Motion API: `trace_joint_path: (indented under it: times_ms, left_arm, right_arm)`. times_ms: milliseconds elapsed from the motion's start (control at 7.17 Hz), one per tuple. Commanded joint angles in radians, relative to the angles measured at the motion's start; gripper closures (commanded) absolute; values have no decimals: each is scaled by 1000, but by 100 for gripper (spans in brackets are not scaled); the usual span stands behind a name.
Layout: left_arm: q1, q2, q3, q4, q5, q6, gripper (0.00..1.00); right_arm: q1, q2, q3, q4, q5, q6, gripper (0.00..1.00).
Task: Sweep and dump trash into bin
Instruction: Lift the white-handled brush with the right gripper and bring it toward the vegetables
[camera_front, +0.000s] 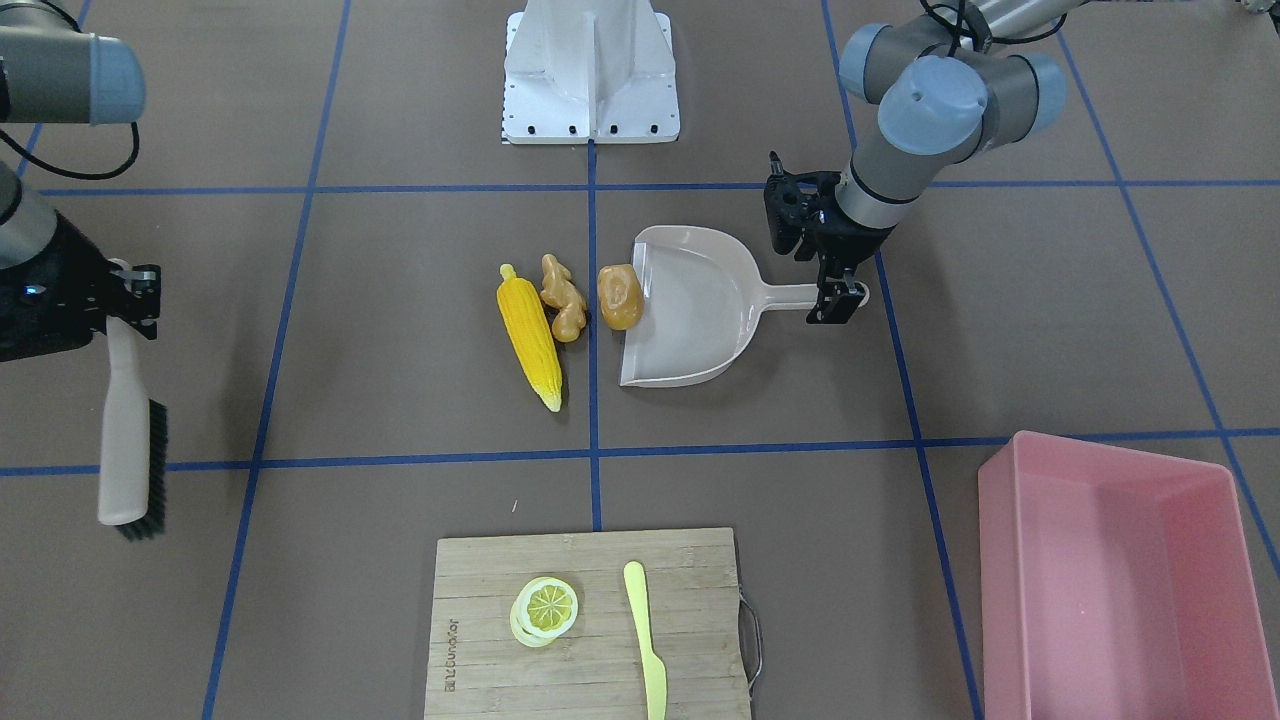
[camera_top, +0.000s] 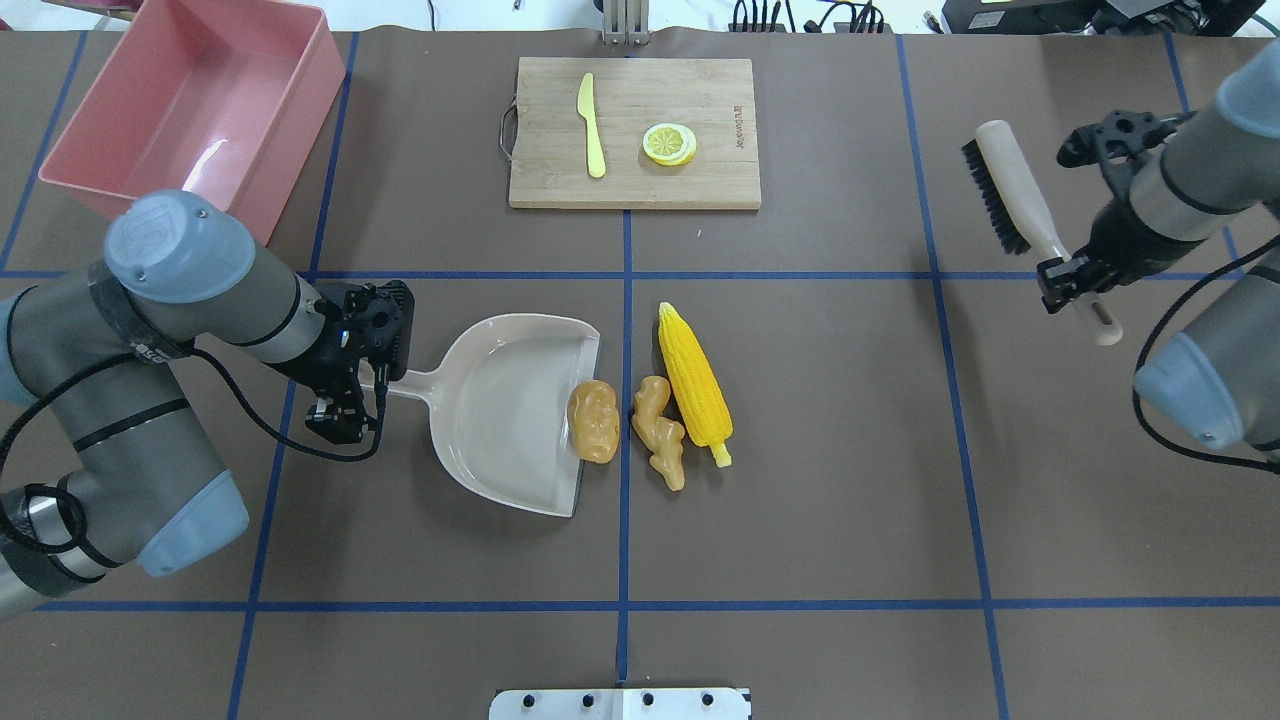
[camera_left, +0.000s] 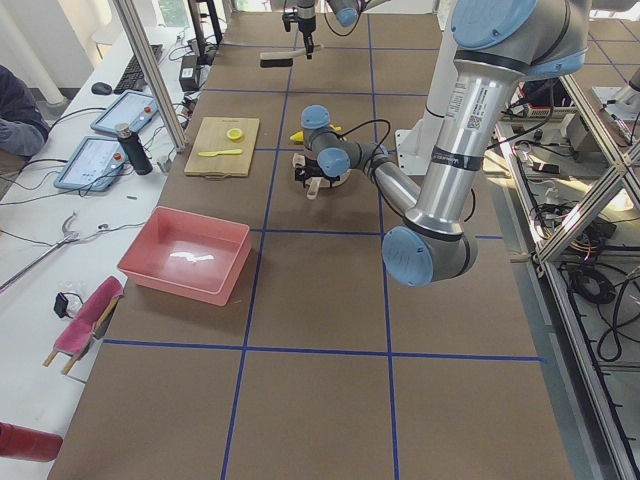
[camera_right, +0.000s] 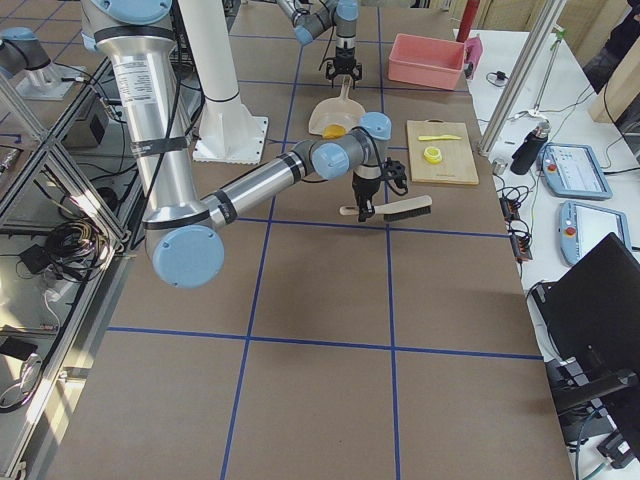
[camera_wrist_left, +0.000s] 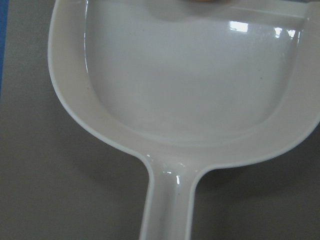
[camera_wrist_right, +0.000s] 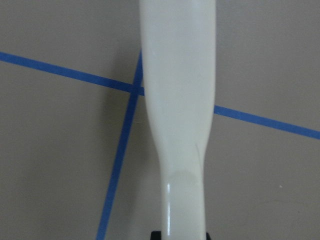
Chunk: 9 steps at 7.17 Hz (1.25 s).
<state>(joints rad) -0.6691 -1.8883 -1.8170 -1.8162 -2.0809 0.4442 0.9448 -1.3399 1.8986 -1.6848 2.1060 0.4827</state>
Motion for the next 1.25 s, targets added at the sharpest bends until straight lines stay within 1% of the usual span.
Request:
trace_joint_path:
  times_ms: [0,139,279,418,697,837,976,1115]
  left_arm:
    - [-18,37,-1,-70,-38,27,7]
    - [-27,47,2,-109,-56,25,7]
    - [-29,49,2,-123,-54,24,7]
    - [-36,76,1,-182,-53,21,6]
    - [-37,83,5,-206,-45,15,6]
    - [-35,81,14,-218,-39,-1,6]
    - [-35,81,16,-232,-32,-1,6]
    - [-35,81,18,-242,-27,-15,6]
  right_arm:
    - [-118,132,49,-152,-93,61,100]
    - [-170,152,72,-162,-93,176,100]
    - [-223,154,89,-162,-104,282,100]
    - [-279,160,94,-159,-115,388,100]
    - [-339,169,111,-154,-74,492,100]
    - [-403,173,111,-151,-78,557,100]
    - [-467,177,111,-151,-83,571,100]
    - [-507,177,111,-151,-87,627,100]
